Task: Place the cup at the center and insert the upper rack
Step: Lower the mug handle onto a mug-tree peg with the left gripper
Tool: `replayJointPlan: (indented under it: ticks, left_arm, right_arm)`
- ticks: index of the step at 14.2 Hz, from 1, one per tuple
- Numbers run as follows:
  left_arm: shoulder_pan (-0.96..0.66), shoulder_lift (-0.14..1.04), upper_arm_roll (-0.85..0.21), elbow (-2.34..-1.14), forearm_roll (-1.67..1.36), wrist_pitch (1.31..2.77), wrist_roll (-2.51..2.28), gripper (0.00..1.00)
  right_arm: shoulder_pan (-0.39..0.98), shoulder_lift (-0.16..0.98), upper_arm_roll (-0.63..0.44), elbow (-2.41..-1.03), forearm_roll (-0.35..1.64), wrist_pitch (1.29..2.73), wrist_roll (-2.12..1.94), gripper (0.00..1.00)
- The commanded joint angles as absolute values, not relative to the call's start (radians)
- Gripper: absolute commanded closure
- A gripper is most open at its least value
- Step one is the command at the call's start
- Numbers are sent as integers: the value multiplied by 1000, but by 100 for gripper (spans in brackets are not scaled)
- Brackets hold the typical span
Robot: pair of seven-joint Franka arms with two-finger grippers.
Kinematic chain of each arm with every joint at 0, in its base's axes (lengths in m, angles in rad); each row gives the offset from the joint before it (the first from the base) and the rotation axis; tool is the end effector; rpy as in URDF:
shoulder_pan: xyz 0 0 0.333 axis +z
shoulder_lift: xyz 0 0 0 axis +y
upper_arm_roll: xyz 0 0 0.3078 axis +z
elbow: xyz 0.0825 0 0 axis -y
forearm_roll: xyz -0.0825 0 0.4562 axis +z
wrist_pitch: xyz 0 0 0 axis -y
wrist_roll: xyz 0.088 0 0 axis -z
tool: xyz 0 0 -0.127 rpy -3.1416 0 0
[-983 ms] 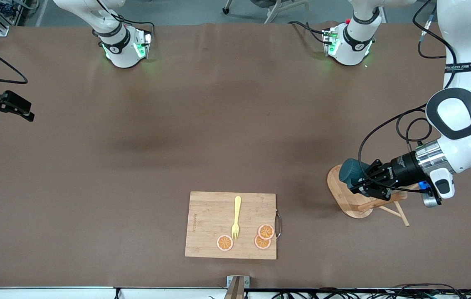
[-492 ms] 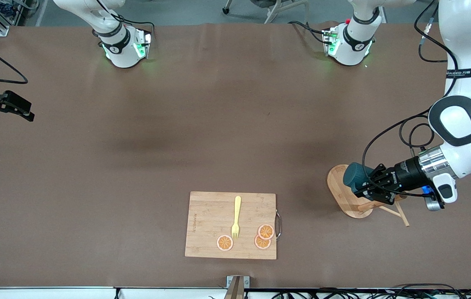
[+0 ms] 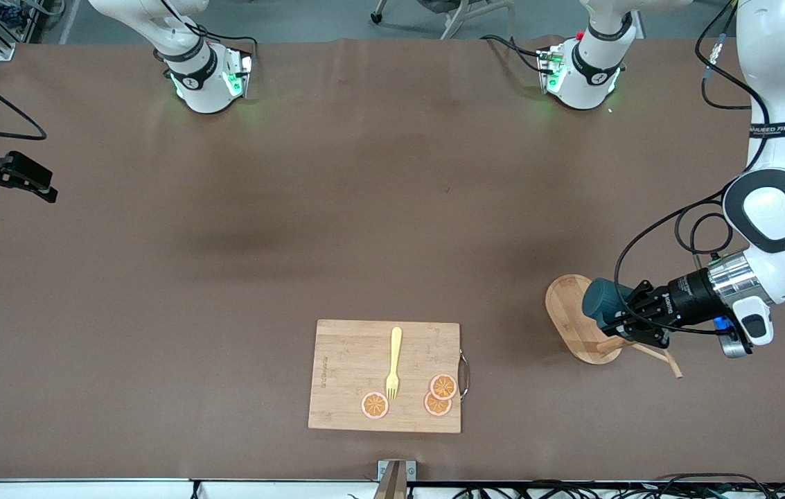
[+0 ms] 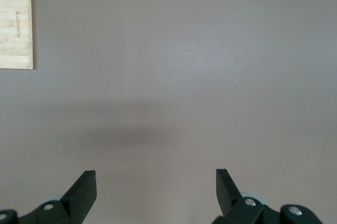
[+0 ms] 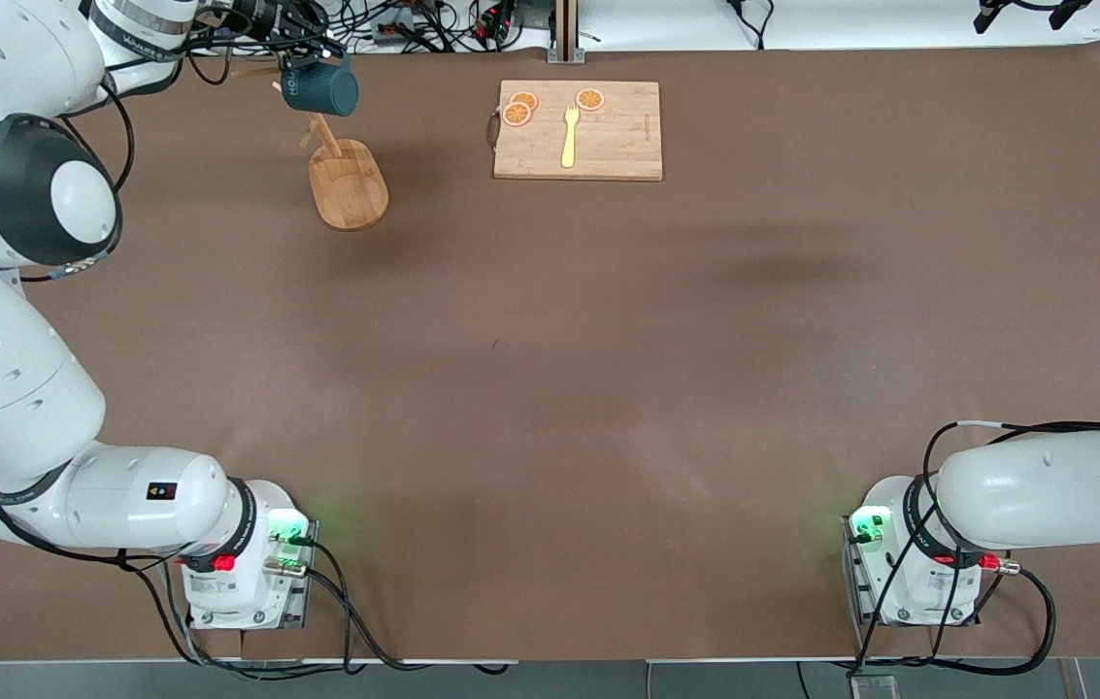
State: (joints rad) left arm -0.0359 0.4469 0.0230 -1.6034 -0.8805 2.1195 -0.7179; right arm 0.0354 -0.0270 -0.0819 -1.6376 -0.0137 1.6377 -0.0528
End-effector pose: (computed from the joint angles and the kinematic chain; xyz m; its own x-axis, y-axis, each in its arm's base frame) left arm 0.7565 -0.0597 0.3368 0.4626 0.7200 -0.5173 0.8632 -0.2326 0.4481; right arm 0.6239 -0.0312 0.5826 0.9996 0.0072 0.0264 0.0069 -0.9999 0.0129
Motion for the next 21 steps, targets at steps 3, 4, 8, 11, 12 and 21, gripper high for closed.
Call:
replayJointPlan:
  ticks: [3, 4, 8, 11, 12, 21]
  left_arm:
    - [-25, 460, 20, -1582, -881, 2118, -695, 97]
    - [-25, 460, 21, -1582, -881, 2118, -695, 97]
    - [-25, 460, 20, -1582, -881, 2118, -695, 90]
    - [-23, 460, 21, -1566, -879, 2118, -695, 60]
    - [-23, 460, 21, -1556, -877, 2118, -695, 47]
    - [-38, 436, 41, -1488, -687, 2117, -713, 0]
  right_arm:
    - [32, -58, -78, -1672, -8, 1649, -49, 0]
    - [32, -58, -78, -1672, -8, 1649, -49, 0]
    - [32, -58, -78, -1672, -8, 1649, -49, 0]
    - [32, -58, -78, -1672, -8, 1649, -49, 0]
    - [34, -58, -78, -1672, -8, 1648, -49, 0]
    - [32, -58, -78, -1672, -8, 1648, -49, 0]
